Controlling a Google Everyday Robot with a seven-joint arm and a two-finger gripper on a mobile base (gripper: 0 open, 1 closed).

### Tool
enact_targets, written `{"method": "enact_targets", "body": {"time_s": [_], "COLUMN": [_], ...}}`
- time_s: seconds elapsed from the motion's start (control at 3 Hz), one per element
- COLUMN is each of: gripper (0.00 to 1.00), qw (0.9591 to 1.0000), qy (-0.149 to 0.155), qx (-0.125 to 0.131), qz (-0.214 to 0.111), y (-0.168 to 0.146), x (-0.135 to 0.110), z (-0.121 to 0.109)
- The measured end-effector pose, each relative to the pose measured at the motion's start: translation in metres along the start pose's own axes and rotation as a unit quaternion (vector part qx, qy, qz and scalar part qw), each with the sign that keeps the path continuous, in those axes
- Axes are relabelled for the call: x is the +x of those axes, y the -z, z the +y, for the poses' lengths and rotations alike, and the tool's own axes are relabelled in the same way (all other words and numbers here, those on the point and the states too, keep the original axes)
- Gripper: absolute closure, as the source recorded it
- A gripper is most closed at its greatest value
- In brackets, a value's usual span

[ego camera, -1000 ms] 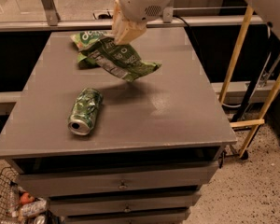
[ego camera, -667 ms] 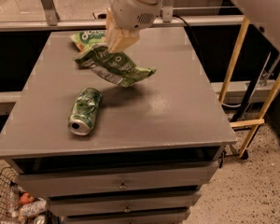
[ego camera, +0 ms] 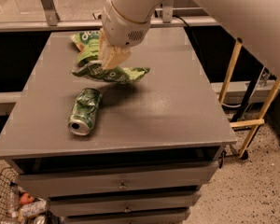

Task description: Move green jalapeno chip bag near green can

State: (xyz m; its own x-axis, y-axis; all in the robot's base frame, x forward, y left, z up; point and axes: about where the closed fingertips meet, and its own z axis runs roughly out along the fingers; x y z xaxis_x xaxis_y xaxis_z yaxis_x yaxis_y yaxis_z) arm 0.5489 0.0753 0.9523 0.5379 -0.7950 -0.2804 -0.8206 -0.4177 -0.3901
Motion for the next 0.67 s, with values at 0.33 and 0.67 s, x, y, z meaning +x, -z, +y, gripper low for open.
{"method": "enact_targets", "body": {"time_s": [0.33,0.67], "gripper": [1.00,0.82], "qw": [0.9998,0.9998], "qy": [-0.003,-0.002], "qx": [-0.018,-0.017], "qz": [-0.012,-0.011], "y": [-0.0148,-0.0146], "x": [-0.0020,-0.0032], "z": [0.0055,0.0055]}}
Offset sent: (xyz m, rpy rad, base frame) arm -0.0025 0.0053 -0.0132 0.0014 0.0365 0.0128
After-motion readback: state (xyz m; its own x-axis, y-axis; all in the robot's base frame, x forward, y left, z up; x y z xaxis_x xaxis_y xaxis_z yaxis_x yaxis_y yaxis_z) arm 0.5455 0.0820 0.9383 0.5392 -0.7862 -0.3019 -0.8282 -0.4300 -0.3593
